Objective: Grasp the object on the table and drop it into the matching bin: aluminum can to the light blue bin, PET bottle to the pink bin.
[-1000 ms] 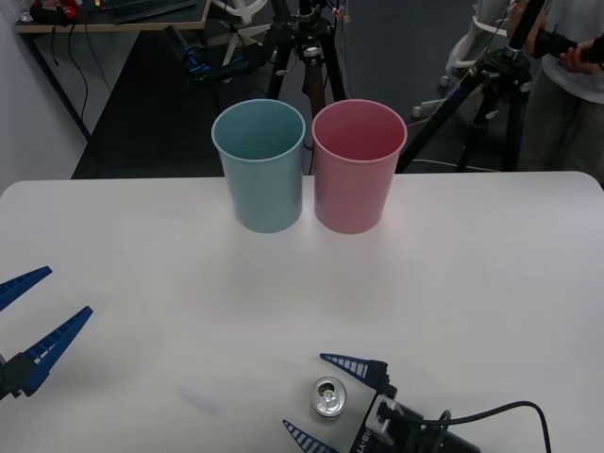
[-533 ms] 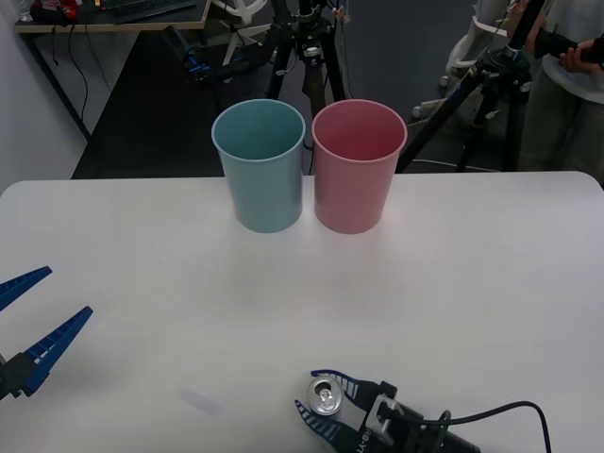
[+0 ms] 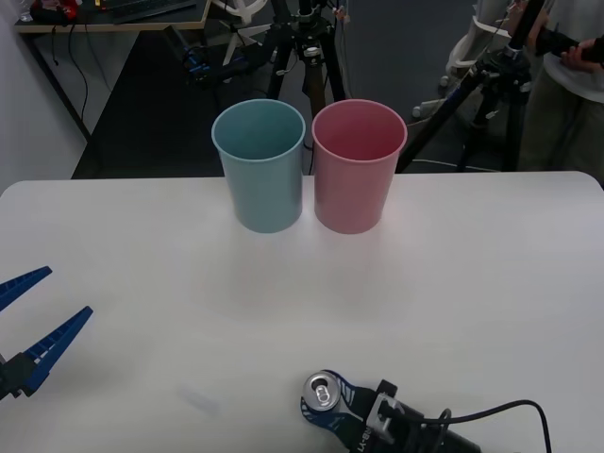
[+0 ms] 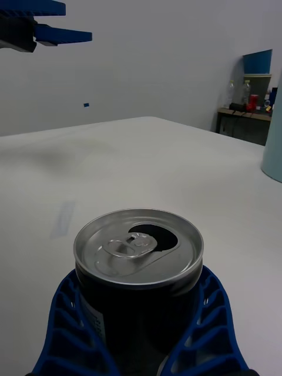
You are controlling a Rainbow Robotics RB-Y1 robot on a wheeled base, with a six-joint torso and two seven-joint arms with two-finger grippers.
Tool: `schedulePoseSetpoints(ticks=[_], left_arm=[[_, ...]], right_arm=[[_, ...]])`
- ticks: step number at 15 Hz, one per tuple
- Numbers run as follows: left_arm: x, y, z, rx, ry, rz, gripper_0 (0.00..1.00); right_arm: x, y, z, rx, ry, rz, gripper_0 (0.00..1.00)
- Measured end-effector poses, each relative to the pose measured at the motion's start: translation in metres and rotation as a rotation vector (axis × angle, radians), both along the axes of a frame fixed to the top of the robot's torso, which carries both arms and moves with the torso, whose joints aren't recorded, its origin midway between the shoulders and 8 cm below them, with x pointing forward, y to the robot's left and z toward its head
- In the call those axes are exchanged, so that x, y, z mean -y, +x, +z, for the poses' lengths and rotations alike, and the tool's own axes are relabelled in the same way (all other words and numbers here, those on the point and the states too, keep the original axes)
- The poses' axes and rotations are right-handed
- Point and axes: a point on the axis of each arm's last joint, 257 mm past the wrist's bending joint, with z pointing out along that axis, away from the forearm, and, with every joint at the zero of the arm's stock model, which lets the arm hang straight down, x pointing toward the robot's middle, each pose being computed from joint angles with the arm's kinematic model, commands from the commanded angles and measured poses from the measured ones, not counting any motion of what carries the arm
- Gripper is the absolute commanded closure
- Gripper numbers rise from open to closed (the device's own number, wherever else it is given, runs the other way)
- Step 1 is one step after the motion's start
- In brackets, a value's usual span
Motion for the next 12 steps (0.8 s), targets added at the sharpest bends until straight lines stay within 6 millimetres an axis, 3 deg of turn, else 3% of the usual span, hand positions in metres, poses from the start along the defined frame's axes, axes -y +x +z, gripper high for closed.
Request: schedulePoseSetpoints(ticks=[6, 12], left_arm=[[0.000, 0.000, 0.000, 0.000, 0.000, 0.000, 0.00], [0.000, 0.000, 0.000, 0.000, 0.000, 0.000, 0.00]], right_arm=[[0.008, 0.011, 0.036, 0.043, 0.044, -0.007, 1.00], [0.026, 0.036, 0.106, 0.092, 0.101, -0.101, 1.00]])
